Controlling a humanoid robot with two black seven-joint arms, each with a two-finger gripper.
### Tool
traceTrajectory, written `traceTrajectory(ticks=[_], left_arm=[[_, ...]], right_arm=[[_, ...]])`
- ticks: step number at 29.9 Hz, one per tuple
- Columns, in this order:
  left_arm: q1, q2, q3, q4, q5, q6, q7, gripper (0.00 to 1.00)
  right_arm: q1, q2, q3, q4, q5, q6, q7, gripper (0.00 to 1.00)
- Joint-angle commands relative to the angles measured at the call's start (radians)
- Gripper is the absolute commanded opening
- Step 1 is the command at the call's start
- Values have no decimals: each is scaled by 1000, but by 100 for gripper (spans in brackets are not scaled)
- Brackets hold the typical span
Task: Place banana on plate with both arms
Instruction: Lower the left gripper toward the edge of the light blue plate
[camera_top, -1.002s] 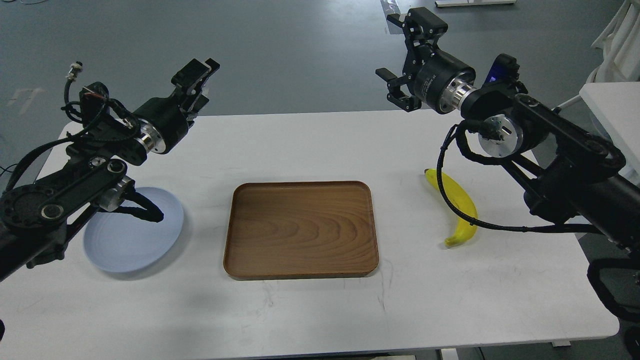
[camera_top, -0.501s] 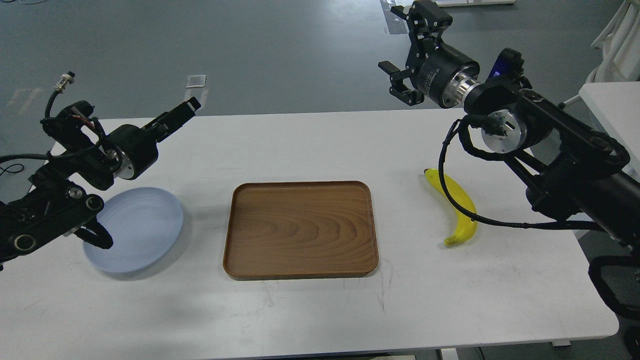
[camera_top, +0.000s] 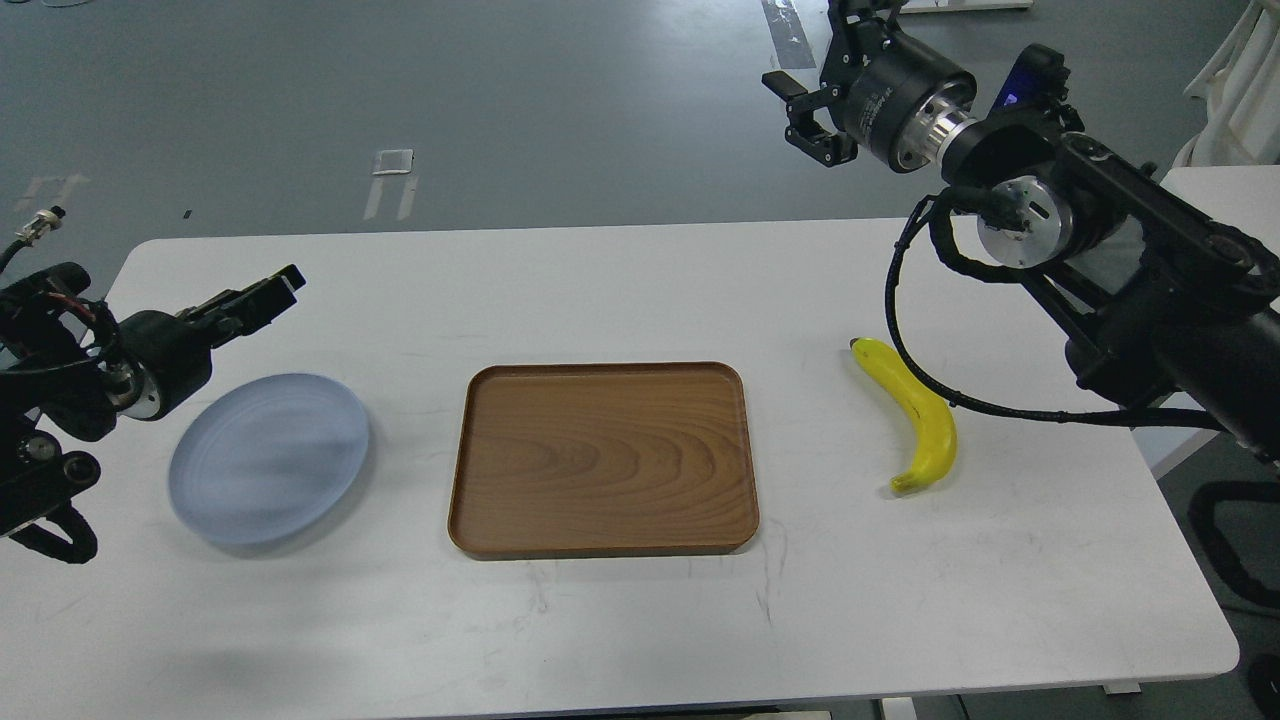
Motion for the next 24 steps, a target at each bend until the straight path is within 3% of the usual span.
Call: traceTrajectory(ticks=[1, 7, 16, 24], left_arm=[[34, 61, 16, -2, 9, -1, -34, 91], [95, 90, 39, -2, 15, -1, -59, 94], [125, 129, 39, -45, 40, 4, -58, 96], [144, 127, 59, -52, 143, 65, -58, 96]], right_arm=[[4, -1, 1, 0, 1, 0, -2, 100], [28, 0, -1, -2, 1, 0, -5, 100], [70, -3, -3, -9, 3, 1, -8, 100], [68, -3, -7, -8, 3, 1, -8, 100]])
